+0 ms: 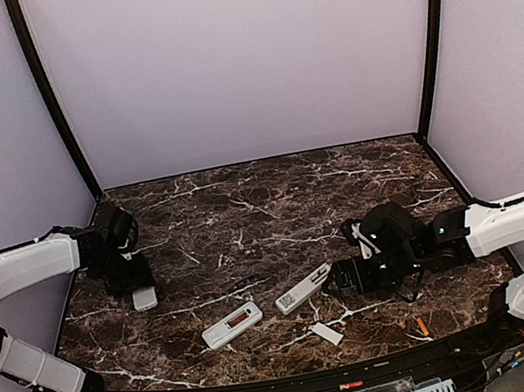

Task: Unload the batteries from the remote control
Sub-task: Pick up the remote control from the center of the board.

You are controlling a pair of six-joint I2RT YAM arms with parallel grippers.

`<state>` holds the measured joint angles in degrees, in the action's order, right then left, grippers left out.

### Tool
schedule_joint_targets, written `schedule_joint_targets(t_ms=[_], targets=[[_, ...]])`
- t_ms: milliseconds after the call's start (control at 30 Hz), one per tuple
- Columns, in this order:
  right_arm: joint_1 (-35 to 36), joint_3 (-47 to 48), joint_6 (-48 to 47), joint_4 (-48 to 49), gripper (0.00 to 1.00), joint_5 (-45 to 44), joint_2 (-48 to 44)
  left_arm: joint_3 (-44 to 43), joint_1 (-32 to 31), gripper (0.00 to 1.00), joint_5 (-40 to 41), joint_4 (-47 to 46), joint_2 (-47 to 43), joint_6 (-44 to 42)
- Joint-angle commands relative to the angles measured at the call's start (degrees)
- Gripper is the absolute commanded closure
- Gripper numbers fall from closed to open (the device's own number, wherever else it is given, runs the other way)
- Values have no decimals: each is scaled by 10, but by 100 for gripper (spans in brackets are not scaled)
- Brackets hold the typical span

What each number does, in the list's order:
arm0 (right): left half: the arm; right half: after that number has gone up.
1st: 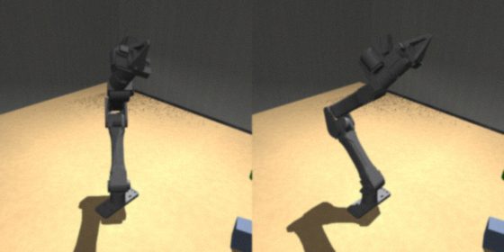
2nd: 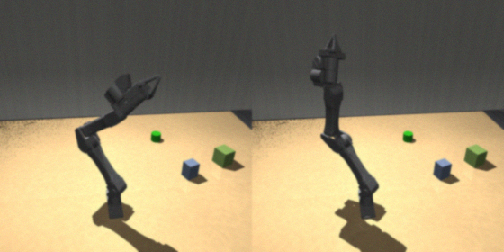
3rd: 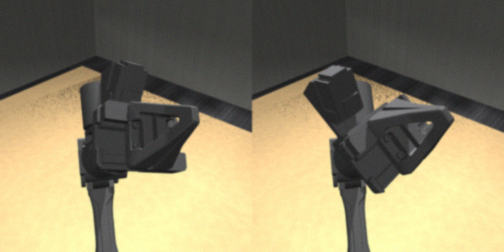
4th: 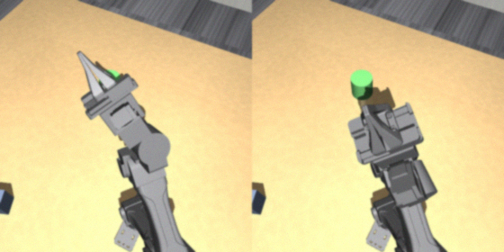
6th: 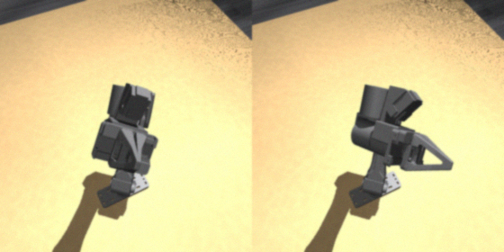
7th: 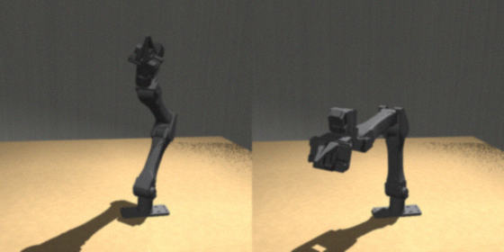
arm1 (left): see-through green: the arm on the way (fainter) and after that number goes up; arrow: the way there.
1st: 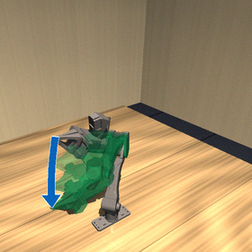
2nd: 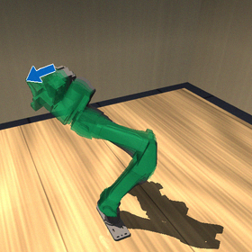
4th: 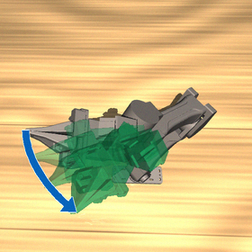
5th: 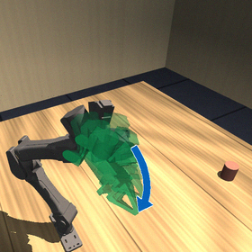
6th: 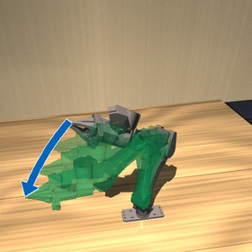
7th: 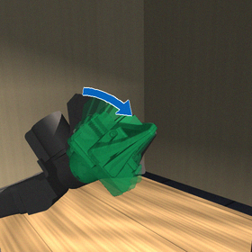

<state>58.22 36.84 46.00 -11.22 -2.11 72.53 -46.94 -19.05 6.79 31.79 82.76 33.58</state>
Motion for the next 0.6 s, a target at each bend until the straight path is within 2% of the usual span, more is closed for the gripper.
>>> schedule_joint_targets(t_ms=[0, 133, 300, 467, 567], targets=[[-5, 4, 12, 0, 2, 40, -30, -36, -8, 68, -36, 48, -85, -47], [-13, 1, 14, -9, 4, 29, -60, -46, -32, 69, -86, 58, -122, -74], [-13, -3, -23, -6, 2, 27, -88, -65, -83, 70, -135, 65, -146, -106], [-13, 11, -29, -33, 13, 23, -70, -86, -163, 70, -173, 51, -136, -139], [-13, 12, -24, -19, 25, 31, -56, -95, -190, 70, -198, 27, -116, -148]])
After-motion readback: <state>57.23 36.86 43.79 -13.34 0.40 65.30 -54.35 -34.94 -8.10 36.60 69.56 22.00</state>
